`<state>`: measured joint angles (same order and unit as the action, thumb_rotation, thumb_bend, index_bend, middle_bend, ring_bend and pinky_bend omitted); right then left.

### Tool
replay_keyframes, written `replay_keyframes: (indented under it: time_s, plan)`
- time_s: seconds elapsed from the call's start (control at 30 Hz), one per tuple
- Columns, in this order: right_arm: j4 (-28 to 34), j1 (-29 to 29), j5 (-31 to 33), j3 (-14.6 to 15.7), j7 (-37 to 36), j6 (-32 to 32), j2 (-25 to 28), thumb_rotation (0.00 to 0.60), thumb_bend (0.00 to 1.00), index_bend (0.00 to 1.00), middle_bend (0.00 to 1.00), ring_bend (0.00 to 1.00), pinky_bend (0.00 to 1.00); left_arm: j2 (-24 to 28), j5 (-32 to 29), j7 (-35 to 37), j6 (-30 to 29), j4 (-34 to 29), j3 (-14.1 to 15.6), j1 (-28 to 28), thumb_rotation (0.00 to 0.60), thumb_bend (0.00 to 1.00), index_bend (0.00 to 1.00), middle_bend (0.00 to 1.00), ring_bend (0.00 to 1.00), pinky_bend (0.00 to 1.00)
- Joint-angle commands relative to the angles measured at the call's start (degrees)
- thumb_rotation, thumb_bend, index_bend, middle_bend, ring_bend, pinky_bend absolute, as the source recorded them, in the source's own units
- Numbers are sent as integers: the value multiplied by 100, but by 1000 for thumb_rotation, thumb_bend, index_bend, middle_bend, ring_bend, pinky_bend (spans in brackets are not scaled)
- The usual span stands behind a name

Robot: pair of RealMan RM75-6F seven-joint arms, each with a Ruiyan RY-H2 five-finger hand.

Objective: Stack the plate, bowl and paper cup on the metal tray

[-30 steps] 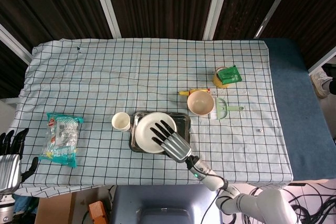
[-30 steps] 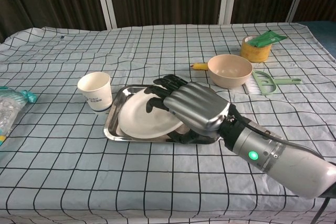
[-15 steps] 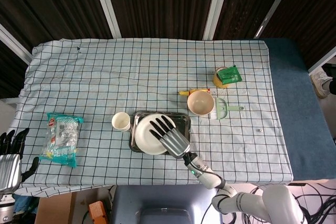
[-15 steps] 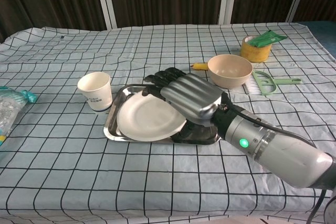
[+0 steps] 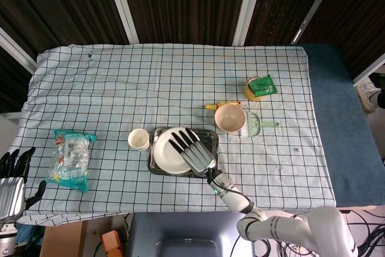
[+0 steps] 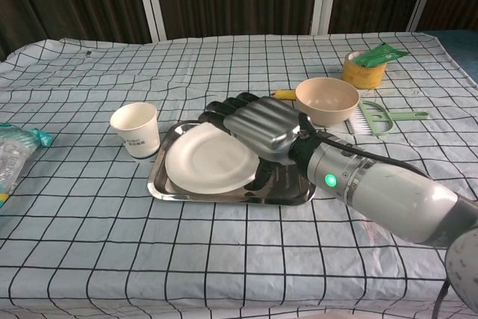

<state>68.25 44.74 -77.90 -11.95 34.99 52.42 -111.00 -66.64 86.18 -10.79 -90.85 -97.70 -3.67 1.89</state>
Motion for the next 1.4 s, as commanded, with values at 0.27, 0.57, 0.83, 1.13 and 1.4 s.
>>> replay_keyframes:
  time_s: [0.27, 0.57, 0.83, 1.13, 1.4]
  plan:
    - [1409, -32, 754, 80, 672, -289, 856, 600, 0, 9, 0, 0, 0, -13, -24, -13, 43, 1, -3, 21, 600, 372, 0, 138, 41, 48]
    - [1469, 31, 965, 120, 895, -142, 955, 600, 0, 9, 0, 0, 0, -14, -47, -9, 107, 4, 0, 49, 600, 372, 0, 138, 42, 48]
    - [504, 351, 1209, -55, 968, -27, 196, 600, 0, 12, 0, 0, 0, 7, -45, 27, 122, 5, 0, 61, 600, 372, 0, 138, 41, 48]
    - [415, 437, 1245, 18, 983, 1, 178, 600, 0, 1, 0, 0, 0, 26, 0, 81, 94, -2, 19, 51, 600, 372, 0, 138, 41, 48]
    - [1269, 501, 1796, 15, 1350, -183, 761, 600, 0, 0, 0, 0, 0, 23, -45, 104, 202, -1, 19, 98, 600, 372, 0, 139, 41, 48]
